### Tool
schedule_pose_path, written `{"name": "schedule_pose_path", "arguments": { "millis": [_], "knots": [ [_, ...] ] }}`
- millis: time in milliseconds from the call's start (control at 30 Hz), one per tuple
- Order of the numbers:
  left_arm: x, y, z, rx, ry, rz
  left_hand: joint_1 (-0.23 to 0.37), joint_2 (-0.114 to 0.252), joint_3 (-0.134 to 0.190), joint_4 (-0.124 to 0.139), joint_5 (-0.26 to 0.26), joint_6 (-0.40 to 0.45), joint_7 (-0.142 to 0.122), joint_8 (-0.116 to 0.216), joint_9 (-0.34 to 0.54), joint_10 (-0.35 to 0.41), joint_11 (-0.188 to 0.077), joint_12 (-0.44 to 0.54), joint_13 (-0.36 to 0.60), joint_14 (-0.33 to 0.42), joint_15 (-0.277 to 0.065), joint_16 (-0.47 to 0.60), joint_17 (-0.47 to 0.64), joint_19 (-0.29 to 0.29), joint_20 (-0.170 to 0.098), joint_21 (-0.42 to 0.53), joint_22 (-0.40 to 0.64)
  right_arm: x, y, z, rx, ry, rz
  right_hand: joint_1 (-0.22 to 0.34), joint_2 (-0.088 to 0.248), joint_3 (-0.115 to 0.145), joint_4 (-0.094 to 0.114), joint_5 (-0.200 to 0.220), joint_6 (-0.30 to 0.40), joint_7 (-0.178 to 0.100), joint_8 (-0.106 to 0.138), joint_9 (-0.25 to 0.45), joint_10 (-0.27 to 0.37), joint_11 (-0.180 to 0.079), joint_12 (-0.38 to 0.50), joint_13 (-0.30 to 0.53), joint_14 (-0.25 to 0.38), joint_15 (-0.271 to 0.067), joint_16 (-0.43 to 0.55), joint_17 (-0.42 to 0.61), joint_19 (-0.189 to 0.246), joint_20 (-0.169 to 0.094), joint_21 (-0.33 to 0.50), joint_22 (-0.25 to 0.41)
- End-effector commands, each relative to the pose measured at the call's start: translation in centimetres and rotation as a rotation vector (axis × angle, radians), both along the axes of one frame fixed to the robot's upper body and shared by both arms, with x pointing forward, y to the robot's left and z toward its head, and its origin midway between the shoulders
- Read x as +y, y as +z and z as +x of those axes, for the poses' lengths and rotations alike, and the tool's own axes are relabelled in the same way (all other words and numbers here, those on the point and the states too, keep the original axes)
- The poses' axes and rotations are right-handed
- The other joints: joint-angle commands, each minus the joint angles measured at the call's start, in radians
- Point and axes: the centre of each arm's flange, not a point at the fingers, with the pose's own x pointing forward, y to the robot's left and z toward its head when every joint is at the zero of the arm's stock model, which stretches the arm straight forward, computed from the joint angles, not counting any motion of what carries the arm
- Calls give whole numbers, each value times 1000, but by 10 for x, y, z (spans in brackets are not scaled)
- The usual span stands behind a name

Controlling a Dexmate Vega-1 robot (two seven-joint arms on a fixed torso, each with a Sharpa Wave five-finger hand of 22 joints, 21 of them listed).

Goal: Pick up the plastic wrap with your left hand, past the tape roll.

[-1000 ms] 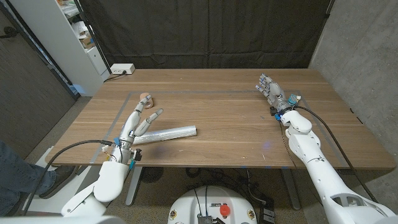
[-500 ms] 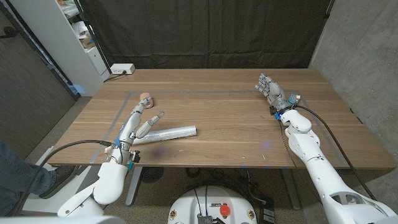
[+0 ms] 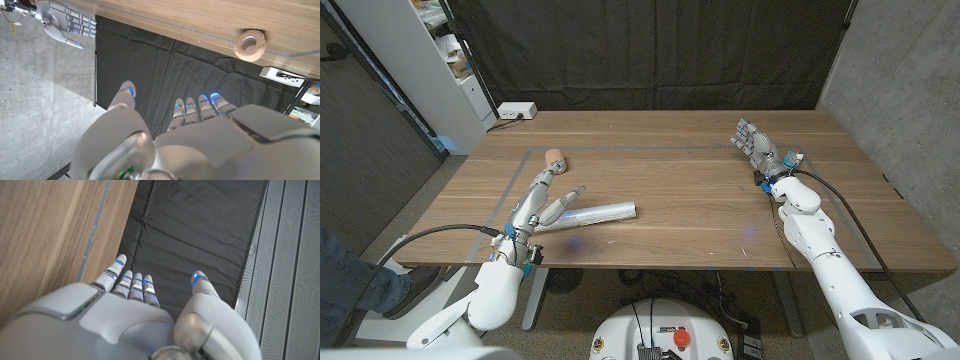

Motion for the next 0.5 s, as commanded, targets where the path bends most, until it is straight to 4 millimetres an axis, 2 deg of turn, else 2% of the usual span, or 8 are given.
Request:
{"name": "schedule_pose_path", "arguments": {
  "millis": [33, 500],
  "knots": [
    [-4, -3, 0, 29, 69, 70, 17, 0, 5, -1, 3, 0, -7, -1, 3, 6, -4, 0, 2, 7, -4, 4, 3, 7, 6, -2, 1, 3, -1, -1, 0, 2, -1, 0, 6, 0, -1, -6, 6, 1, 2, 6, 10, -2, 3, 5, 9, 1, 5, 2, 8, 3, 4, 6],
    [-10, -5, -3, 31, 185, 160, 45, -12, 7, 0, 3, 13, -13, 2, 3, 21, -9, 3, 3, 19, -2, 5, 3, 19, 2, -2, 1, 4, -1, -2, -4, 1, 3, -2, 6, -1, -1, -8, 7, -1, 2, 6, 11, -1, 3, 5, 11, 2, 5, 3, 9, 4, 4, 6]
  ]
}}
